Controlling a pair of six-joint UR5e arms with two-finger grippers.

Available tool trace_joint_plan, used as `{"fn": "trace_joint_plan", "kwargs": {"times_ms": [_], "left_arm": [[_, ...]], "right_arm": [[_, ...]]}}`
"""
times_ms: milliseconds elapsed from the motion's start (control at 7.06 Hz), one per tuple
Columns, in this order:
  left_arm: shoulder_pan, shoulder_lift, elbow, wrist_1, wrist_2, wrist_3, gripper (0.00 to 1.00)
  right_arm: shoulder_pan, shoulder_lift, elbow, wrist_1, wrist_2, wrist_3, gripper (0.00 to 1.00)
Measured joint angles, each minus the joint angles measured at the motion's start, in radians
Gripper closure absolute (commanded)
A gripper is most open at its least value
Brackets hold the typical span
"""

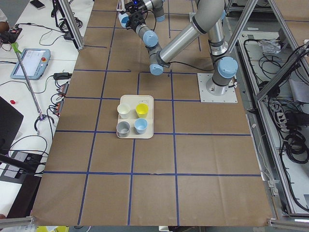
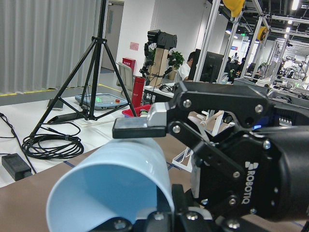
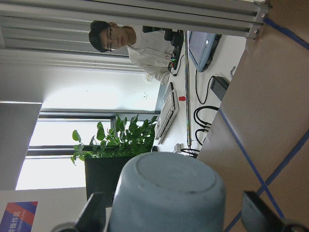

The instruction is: Transfer IKEA cup to right arm and place on rack

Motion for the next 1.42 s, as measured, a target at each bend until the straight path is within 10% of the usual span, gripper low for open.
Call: {"fn": "trace_joint_plan", "kwargs": {"times_ms": [850,1417], "left_arm": [[0.0,-0.006,0.0,0.039,-0.005,-0.038,0.98],[0.0,-0.004,0.0,0.04,-0.002,-0.057,0.65]], "right_arm": [[-0.004,-0.013,-0.001,-0.001,0.012,0.015,0.24],[-0.004,-0.021,-0.001,-0.005,0.017,0.016,0.42]]}}
